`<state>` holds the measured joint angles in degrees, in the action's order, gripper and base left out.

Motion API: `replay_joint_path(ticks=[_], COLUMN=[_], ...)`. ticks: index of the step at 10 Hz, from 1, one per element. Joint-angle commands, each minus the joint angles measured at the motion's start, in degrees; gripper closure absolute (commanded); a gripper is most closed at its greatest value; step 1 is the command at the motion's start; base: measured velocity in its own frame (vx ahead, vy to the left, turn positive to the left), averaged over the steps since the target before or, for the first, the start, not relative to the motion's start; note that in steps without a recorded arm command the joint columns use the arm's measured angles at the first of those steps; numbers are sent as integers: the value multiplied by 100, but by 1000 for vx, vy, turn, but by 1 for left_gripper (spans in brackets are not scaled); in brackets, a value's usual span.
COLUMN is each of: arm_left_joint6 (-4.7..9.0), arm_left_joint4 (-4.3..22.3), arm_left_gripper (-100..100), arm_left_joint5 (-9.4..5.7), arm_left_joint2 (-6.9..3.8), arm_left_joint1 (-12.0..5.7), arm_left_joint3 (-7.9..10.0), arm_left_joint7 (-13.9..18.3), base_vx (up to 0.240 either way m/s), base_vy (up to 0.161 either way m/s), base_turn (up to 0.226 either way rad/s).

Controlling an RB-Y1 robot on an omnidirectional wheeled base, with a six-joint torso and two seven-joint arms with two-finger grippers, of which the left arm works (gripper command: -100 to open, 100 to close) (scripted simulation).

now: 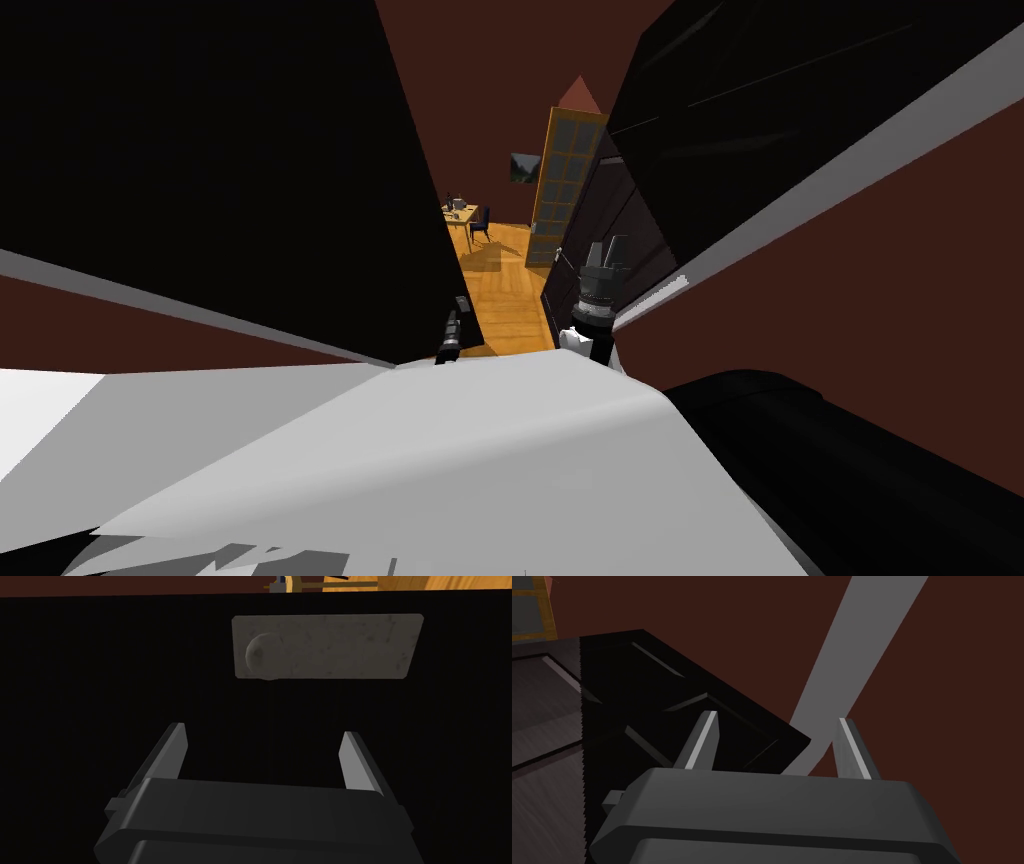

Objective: Push the door open

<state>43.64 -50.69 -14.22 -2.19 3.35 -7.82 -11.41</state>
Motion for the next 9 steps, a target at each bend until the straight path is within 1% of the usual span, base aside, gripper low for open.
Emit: replay_joint_path(ticks=[1,3,5,6,7,9], arm_left_joint6=[28,55,88,64,64,64], arm_left_joint4=[31,61,97,56,56,56], arm_left_gripper=[-100,-100,-100,-100,100,100], arm_left_joint5=[-5,-11,-18,-16,-16,-16], arm_left_joint2=[-3,32,139,100,100,100], arm_left_joint1=[-16,-32,-51,-30,-30,-30], arm_left_joint3=[20,42,69,60,60,60], arm_left_joint7=[2,6,11,10,10,10], base_vx=[196,204,205,75,-16,-22], base_vy=[19,-1,-1,-2,-2,2], base_turn=[-30,-21,-28,11,-5,-8])
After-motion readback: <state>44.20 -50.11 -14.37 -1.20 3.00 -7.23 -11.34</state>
